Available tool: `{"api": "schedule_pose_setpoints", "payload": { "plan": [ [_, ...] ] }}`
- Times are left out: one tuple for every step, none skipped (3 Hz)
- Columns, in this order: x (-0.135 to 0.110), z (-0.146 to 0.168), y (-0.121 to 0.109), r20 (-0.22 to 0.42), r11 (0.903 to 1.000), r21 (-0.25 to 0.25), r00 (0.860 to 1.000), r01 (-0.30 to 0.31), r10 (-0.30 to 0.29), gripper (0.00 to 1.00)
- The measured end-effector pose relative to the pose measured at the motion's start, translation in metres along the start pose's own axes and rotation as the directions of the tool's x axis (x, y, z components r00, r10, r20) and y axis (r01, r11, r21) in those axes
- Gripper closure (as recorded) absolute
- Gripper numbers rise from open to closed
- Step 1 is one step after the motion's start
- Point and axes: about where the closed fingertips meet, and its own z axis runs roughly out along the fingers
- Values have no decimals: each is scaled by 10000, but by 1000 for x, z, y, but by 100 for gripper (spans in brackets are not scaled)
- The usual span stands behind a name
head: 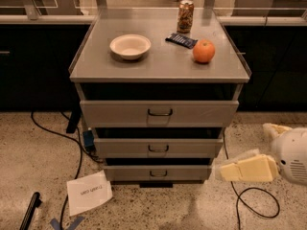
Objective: Open bottom drawer
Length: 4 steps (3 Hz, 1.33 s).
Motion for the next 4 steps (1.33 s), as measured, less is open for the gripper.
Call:
{"api": "schedule_pose_setpoints", "payload": {
  "plan": [
    [33,25,6,1060,9969,425,9925,-660,612,0],
    [38,41,-6,2564,9851,837,9586,-1501,1242,0],
    [28,38,-2,3129,9840,941,9428,-1515,1153,19],
    [28,38,-2,3124,9842,942,9431,-1501,1140,42]
  ]
}}
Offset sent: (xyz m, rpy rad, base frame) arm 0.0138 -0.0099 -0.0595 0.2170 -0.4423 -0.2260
